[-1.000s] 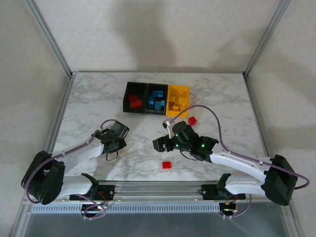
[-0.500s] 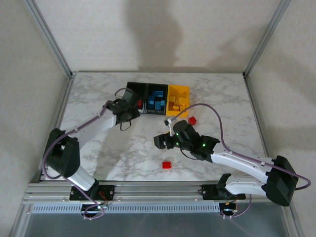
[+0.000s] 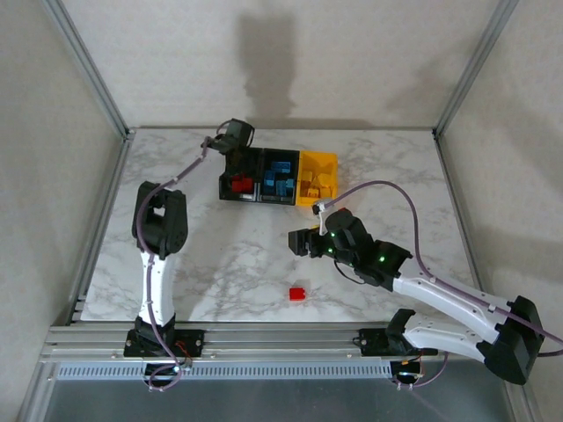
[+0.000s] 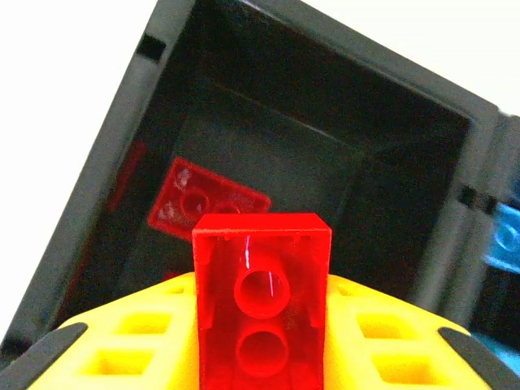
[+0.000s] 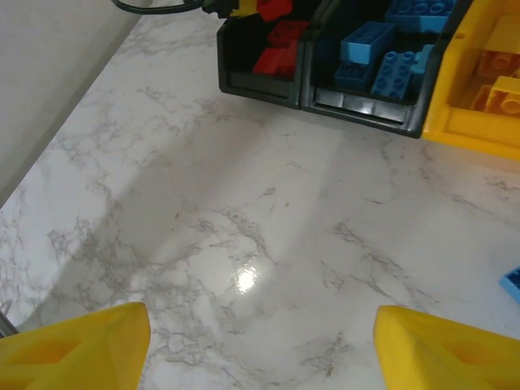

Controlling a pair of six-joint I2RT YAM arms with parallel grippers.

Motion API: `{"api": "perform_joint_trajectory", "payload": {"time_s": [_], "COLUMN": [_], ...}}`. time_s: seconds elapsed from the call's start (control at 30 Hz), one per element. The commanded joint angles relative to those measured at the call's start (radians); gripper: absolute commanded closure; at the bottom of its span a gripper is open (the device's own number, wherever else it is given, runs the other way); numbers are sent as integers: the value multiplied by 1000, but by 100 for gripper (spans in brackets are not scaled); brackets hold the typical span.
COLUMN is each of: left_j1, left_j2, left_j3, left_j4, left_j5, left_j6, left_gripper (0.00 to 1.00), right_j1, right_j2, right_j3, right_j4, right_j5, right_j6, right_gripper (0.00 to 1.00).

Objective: Sort the legos into containers by color
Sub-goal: Place the lego in the container.

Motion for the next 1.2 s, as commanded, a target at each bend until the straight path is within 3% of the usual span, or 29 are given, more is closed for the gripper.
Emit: {"api": "perform_joint_trajectory", "payload": {"time_s": [0.0, 0.2, 0.37, 0.63, 0.8, 1.17], "left_j1": [2, 4, 1, -30, -76, -229], "left_j2": [57, 104, 92, -35, -188, -492], "left_j3": [110, 164, 167, 118, -21, -445], "left_j4": [-116, -137, -142, -122, -52, 113], "left_j5": [33, 23, 20, 42, 68, 179], "left_j6": [52, 63, 61, 62, 61, 81], "left_gripper": [66, 60, 44, 40, 34, 34], "right_j1": [-9, -15, -15, -25, -51, -171], "right_j2": [-38, -63, -63, -64, -66, -102], "right_j3": [11, -4, -9, 3, 16, 4], "right_j4": [-48, -52, -52, -63, -114, -261], "right_j5": [49, 61, 57, 86, 115, 133], "right_j6": [19, 34, 40, 57, 91, 200], "right_gripper": [27, 27, 27, 26, 26, 27]}}
